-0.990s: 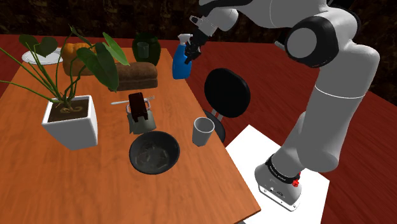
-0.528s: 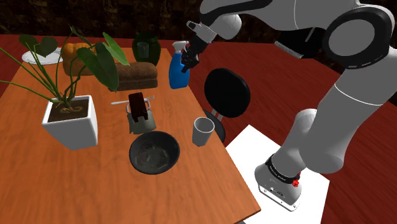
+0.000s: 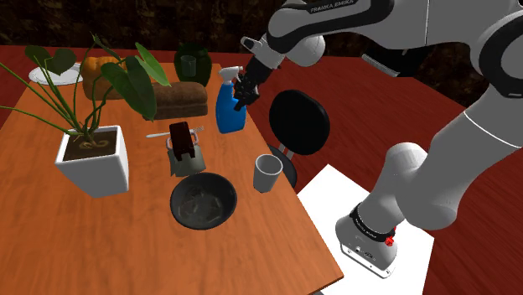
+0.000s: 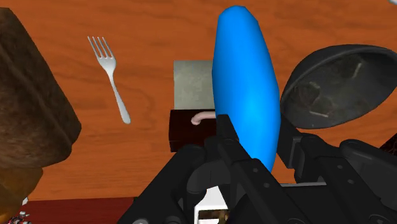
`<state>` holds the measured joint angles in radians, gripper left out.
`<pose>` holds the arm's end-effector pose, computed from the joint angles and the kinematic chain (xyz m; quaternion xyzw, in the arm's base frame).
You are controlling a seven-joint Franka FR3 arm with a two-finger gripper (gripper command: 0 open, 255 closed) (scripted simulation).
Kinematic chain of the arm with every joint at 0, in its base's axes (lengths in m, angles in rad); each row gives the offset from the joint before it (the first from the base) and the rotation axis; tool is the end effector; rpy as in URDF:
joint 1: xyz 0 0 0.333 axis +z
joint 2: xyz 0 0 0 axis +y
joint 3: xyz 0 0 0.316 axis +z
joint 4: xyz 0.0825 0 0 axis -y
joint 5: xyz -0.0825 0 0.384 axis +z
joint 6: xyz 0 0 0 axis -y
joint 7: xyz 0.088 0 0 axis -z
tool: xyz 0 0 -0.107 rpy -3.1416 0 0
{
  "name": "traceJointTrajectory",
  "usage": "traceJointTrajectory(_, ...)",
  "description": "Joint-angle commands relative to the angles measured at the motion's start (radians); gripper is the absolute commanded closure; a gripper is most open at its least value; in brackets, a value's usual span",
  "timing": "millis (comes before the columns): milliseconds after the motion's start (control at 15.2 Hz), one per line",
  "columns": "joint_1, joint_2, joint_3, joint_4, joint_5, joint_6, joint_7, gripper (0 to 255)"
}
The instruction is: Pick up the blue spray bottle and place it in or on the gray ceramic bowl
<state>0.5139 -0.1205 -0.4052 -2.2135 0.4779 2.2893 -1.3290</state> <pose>0.5236 0.0636 0.4463 -0.8163 -0.5291 -0.1944 0.1263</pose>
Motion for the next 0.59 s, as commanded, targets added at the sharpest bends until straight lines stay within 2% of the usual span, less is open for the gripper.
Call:
traceJointTrajectory(0, 0.02, -0.039, 0.035, -0.049, -0.018, 0.038, 0.058, 255)
traceJointTrajectory(528, 0.081, -0.157, 0.185, -0.203, -0.063, 0.156, 0.272, 255)
